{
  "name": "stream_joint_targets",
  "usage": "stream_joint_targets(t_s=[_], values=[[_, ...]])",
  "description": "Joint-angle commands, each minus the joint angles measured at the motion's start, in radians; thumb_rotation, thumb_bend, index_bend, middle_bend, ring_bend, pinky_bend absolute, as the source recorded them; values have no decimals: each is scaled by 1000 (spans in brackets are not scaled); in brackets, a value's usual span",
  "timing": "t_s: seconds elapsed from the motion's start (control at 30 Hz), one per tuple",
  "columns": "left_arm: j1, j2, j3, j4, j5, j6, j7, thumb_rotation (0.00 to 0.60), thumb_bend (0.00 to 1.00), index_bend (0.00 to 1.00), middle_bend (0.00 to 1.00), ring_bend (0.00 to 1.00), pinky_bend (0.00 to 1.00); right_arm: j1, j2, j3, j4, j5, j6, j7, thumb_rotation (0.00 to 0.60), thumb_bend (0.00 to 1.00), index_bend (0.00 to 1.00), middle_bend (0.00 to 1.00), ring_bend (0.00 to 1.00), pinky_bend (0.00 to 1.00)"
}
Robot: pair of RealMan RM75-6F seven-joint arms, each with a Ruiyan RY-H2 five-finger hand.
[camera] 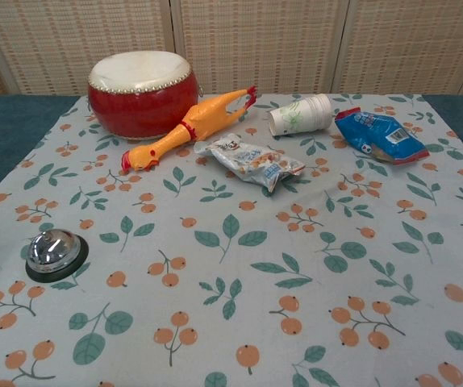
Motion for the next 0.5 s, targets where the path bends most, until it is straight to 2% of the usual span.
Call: stream_joint_targets(t_s=[0.03,0.5], values=[[0,0,1,0,1,-1,2,600,1000,1,0,0,187,2,3,0,-5,4,-7,0,600,523,266,183,112,248],[-6,11,8,-37,-8,-32,4,600,1000,0,0,0,167,13,7,4,-18,39,-47,-3,600,523,263,184,112,248]])
